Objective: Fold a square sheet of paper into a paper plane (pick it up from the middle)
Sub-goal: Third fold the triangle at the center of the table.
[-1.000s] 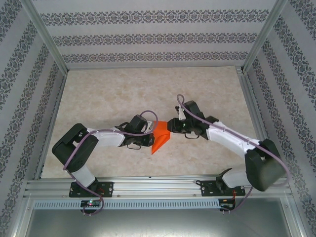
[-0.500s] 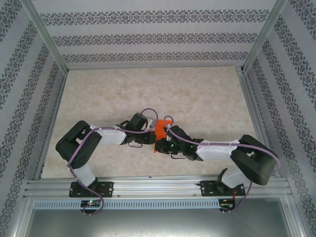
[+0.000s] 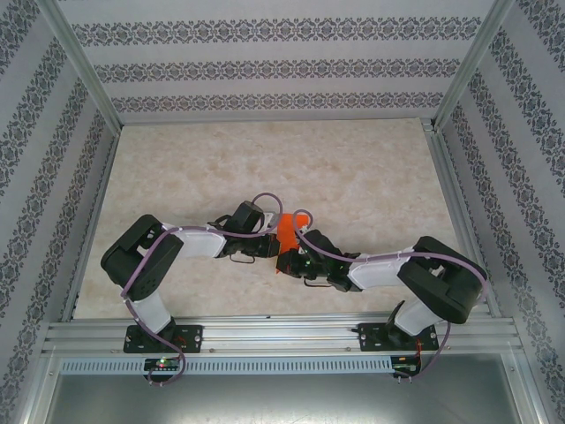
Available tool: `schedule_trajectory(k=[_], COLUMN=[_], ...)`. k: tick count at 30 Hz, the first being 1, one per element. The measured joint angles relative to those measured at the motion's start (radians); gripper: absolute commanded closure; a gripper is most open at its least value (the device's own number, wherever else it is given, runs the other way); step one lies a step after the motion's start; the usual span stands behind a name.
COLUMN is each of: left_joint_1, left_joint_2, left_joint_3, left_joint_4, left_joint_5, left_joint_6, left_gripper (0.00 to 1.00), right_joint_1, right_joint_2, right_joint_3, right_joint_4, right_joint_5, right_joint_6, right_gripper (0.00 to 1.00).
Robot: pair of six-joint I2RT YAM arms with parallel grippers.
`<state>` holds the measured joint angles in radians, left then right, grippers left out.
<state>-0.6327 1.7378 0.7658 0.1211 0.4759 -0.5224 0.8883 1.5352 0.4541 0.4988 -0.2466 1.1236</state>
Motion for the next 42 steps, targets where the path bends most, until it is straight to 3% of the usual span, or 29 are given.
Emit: schedule_trajectory(k=[21, 26, 33, 42], left_joint_1=[0.014, 0.019, 0.020, 0.020], left_joint_2=[0.019, 0.024, 0.029, 0.034], left_joint_3=[0.016, 0.019, 0.024, 0.029], left_joint_4=[0.000, 0.000, -0.001, -0.001], left_joint_5=[0.037, 0.048, 0.052, 0.056], left_joint_6=[0.000, 0.000, 0.000, 0.000], left_gripper=[0.99, 0.99, 1.00, 1.00], right_joint_1=[-0.002, 0.000, 0.000, 0.006], right_joint_2=[0.161, 0.137, -0.010, 0.057], right_joint_3=[-0.045, -0.045, -0.047, -0.031], right_joint_4=[0.269, 0.238, 0.113, 0.066], right_joint_5=[-0.016, -0.015, 0.007, -0.008], right_joint_6=[0.060, 0.056, 0.024, 0.013], right_gripper=[0.92, 0.92, 0.92, 0.93])
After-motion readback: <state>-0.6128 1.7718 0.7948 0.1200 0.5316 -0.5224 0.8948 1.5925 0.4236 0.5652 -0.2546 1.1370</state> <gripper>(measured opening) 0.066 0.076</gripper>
